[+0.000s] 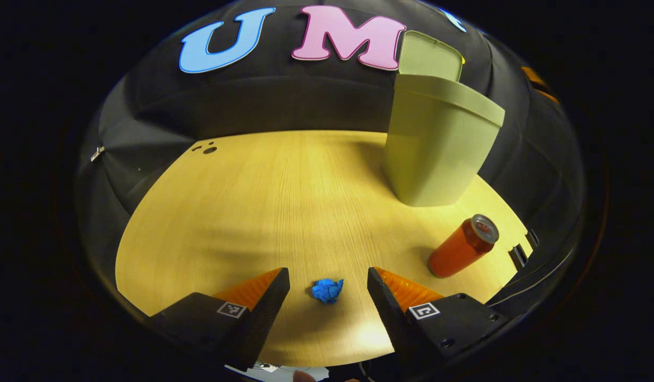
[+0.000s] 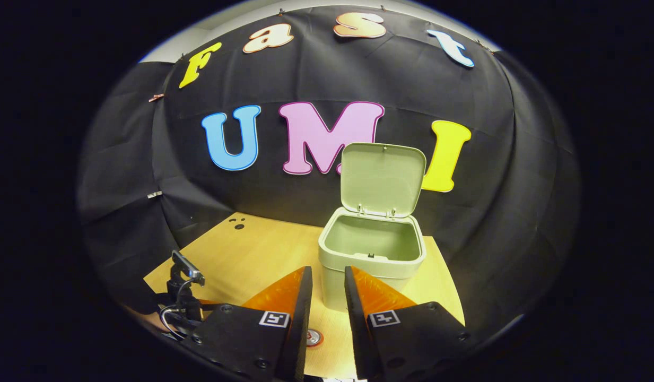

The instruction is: Press the lid of the desktop garbage bin to open it, pick up the crumpled paper on the desktop and throw it into the bin, then pick up the pop can on the desktop and drop it into the bin, and finally close the garbage bin lid.

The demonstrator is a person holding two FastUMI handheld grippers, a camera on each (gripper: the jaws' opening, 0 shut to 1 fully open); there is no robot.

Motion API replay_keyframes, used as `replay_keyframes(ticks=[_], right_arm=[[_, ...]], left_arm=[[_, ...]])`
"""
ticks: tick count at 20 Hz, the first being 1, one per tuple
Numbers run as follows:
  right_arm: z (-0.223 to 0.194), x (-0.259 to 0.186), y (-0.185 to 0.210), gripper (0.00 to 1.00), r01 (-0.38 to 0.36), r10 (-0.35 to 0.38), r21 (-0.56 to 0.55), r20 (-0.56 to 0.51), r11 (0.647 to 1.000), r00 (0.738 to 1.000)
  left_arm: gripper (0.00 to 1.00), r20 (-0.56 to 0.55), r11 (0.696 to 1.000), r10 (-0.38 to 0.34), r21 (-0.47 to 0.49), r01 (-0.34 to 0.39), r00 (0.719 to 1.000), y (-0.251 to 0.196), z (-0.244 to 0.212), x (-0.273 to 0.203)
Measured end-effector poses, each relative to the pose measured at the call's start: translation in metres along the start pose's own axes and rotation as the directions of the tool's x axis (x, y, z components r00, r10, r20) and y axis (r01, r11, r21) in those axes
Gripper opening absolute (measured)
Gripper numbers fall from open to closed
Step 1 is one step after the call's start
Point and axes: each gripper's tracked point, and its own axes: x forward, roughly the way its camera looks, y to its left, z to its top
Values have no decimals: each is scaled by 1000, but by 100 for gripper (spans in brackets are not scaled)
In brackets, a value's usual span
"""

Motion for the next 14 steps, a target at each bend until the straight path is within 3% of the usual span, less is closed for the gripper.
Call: replay_keyframes(ticks=[1, 8, 12, 13, 14], right_arm=[[-2, -2, -2, 36, 7, -7, -1, -6, 1000, 1000], [-8, -13, -15, 40, 53, -53, 13, -22, 999, 998], [-12, -17, -21, 40, 77, -76, 22, -33, 997, 997], [-13, -18, -23, 36, 81, -80, 20, -35, 997, 996], [-14, -19, -23, 40, 84, -83, 19, -37, 996, 996]], left_arm=[[94, -12, 1000, 1, 0, -1, 1000, 2, -3, 4], [84, -80, 1000, 9, 20, -7, 997, 7, -26, 28], [72, -107, 999, 8, 45, -4, 994, 7, -34, 34], [70, -114, 999, 8, 44, -3, 994, 6, -36, 36], [67, -119, 999, 9, 43, -4, 993, 6, -39, 37]])
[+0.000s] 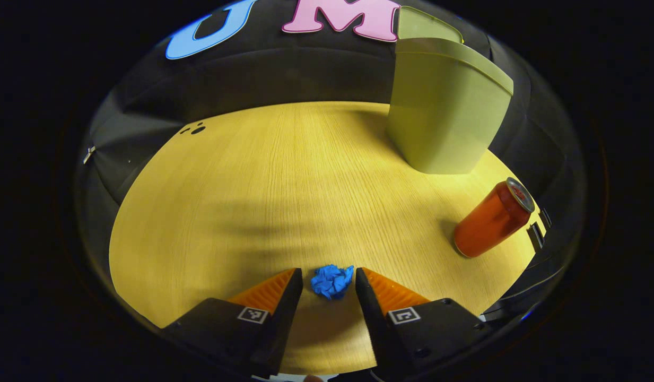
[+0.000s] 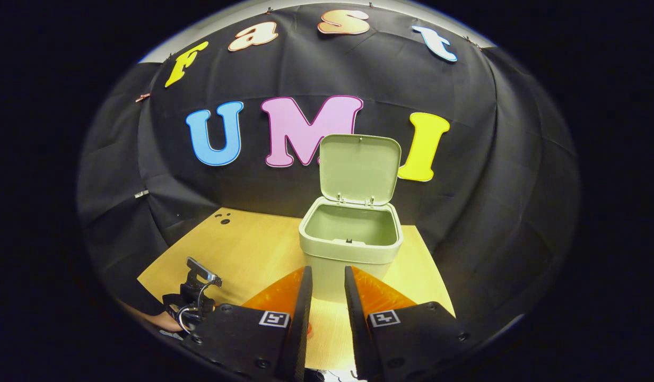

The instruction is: Press the lid of the desktop garbage bin to open it, pick up the crumpled paper on the desktop and throw it into the bin, then pick up the pop can on the desktop and drop it into the bin, and finally close the garbage bin lid.

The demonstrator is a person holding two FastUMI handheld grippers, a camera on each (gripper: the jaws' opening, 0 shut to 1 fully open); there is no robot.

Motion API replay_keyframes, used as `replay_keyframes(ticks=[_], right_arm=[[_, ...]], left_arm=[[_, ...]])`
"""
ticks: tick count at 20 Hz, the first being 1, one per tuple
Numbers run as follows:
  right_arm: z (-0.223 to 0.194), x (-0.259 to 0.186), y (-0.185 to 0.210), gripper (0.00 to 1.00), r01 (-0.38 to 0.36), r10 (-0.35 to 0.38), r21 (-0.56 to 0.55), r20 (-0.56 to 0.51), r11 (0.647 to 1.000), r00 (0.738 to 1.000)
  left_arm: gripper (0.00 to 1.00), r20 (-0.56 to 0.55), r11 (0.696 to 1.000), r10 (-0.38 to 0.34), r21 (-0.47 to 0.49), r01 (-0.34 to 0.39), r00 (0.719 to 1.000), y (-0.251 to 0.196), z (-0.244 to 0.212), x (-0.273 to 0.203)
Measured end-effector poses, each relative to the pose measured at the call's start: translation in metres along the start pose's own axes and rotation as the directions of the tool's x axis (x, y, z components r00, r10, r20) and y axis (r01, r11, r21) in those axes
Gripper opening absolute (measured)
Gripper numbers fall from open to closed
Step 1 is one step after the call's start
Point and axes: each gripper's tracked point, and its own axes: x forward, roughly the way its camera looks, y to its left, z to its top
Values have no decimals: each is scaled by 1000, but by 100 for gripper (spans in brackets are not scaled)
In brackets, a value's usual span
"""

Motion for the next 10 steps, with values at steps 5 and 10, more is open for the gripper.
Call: replay_keyframes(ticks=[5, 10], right_arm=[[-4, 0, 1, 40, 1, -1, -4, -8, 1000, 1000], [-8, 3, 1, 40, 8, -8, -23, -17, 1000, 1000]], left_arm=[[43, 5, 1000, -15, 6, 15, 1000, -2, -2, 2], [39, 81, 999, -29, 28, 27, 996, -1, 13, -12]])
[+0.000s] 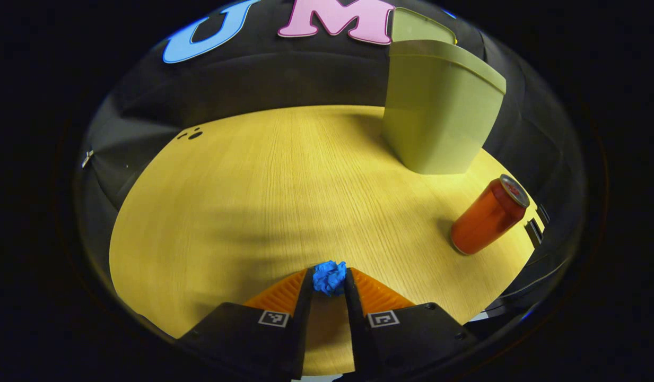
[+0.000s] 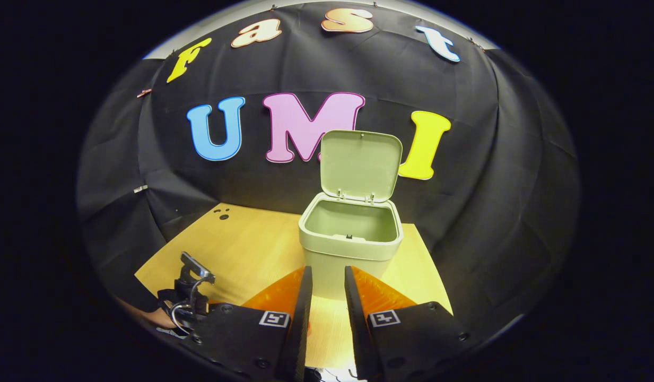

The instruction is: Press the lid of the desktop garbage bin to open it, pick up the crumpled paper on the desktop and throw it into the bin, then pick up the pop can on the desktop and drop it into the bin, and finally close the garbage bin lid.

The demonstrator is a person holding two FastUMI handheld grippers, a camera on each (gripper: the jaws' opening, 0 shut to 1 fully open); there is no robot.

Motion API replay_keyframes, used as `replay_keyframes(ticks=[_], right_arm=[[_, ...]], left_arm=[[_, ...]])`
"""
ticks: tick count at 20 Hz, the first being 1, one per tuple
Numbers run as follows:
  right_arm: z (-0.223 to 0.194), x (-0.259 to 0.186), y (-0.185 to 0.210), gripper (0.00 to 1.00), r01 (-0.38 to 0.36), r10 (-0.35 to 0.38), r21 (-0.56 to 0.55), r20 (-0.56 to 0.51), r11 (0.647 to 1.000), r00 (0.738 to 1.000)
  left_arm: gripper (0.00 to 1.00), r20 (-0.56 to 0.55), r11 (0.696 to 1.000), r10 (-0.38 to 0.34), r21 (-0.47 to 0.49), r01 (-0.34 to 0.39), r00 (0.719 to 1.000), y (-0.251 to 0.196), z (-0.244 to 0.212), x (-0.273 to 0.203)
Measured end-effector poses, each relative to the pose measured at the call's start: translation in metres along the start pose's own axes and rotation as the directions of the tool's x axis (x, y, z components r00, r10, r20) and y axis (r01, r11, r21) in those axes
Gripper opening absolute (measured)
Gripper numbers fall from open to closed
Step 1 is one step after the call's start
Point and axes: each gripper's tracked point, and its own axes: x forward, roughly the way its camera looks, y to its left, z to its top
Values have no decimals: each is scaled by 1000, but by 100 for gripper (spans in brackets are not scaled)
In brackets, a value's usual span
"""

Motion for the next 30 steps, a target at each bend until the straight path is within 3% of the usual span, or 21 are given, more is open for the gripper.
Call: replay_keyframes(ticks=[6, 10, 18, 25, 28, 30], right_arm=[[0, 6, 2, 40, -6, 6, 6, 2, 1000, 1000], [-2, 10, 3, 40, -11, 11, 12, 2, 1000, 1000], [-2, 12, -5, 40, 0, 0, 39, 12, 999, 1000], [-14, 14, -3, 40, -16, 16, 69, 2, 997, 1000], [-26, 15, 1, 58, -31, 32, 68, -26, 997, 999], [-34, 16, 2, 59, -35, 38, 63, -48, 997, 998]], left_arm=[[36, 110, 1000, -6, 18, 5, 994, -2, 52, -29], [38, 230, 999, -37, -9, 41, 972, -13, 117, -57], [38, 476, 994, -113, 44, 104, 872, -43, 251, -119], [37, 583, 975, -223, 128, 183, 781, -85, 327, -148], [37, 602, 962, -273, 156, 225, 751, -104, 354, -144], [36, 599, 954, -299, 180, 239, 743, -118, 366, -136]])
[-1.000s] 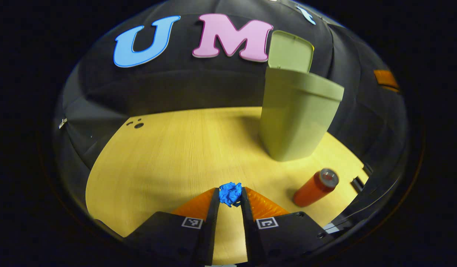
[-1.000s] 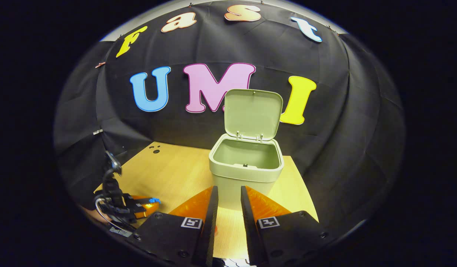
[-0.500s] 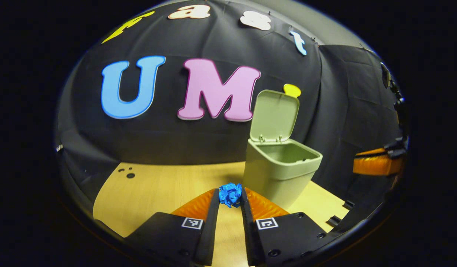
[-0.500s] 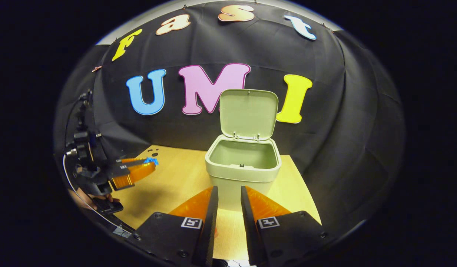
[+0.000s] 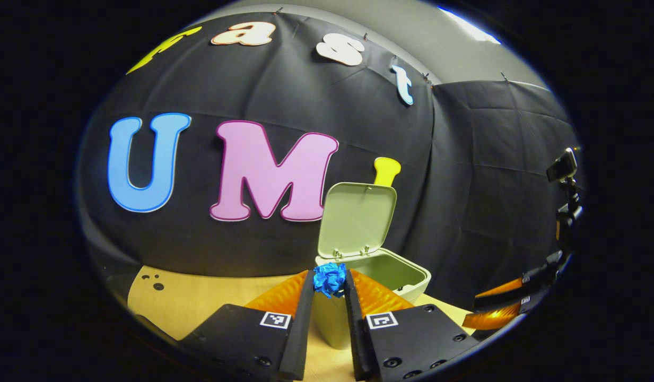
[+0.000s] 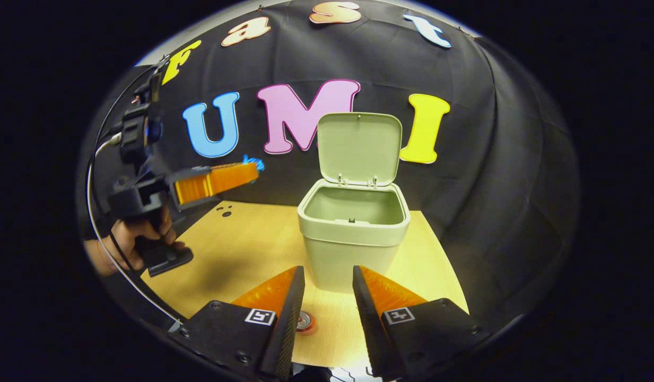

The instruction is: Press the lid of the desktop garbage bin to open it, pick up the crumpled paper on the desktop and throw it into the bin, then pick up the pop can on the desktop and drop it into the bin, and finally close the garbage bin lid.

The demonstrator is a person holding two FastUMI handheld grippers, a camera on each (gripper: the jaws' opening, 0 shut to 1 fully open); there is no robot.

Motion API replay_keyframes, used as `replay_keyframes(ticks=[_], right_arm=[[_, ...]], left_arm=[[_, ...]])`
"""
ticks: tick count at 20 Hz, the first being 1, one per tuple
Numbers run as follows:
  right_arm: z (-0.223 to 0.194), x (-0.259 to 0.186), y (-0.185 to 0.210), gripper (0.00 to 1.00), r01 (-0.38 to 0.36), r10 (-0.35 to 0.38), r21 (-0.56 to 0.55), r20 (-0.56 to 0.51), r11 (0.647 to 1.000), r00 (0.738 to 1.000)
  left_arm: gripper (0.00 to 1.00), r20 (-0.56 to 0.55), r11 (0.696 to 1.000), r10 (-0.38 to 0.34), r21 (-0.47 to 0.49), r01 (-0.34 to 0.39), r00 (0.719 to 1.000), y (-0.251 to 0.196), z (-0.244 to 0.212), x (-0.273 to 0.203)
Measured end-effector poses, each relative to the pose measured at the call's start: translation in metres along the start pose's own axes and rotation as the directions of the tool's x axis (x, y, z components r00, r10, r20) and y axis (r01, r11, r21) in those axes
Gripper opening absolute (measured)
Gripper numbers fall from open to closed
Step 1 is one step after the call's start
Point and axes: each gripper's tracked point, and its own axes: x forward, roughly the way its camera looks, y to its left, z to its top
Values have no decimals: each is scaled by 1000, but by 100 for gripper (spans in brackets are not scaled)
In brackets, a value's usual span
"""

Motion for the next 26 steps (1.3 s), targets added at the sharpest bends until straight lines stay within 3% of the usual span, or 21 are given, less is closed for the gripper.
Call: replay_keyframes(ticks=[7, 12, 14, 15, 18, 26], right_arm=[[-30, 7, 0, 59, -6, 10, 53, -77, 999, 997], [-49, 6, -1, 60, -2, 14, 103, -119, 995, 993], [-53, 7, -3, 56, 7, 10, 122, -133, 993, 991], [-54, 6, -6, 64, 14, 5, 133, -136, 991, 991], [-57, 5, -10, 65, 32, -10, 157, -138, 987, 990], [-63, 0, -16, 66, 57, -31, 186, -142, 981, 989]], left_arm=[[37, -12, 996, -91, 2, 91, 996, -31, -5, 51], [37, -67, 994, -108, 1, 108, 992, -37, -28, 82], [36, -89, 993, -116, 9, 117, 989, -41, -37, 91], [36, -99, 992, -121, 12, 123, 988, -43, -41, 95], [36, -135, 991, -131, 20, 135, 982, -45, -56, 99], [45, -178, 989, -125, 52, 136, 976, -46, -76, 103]])
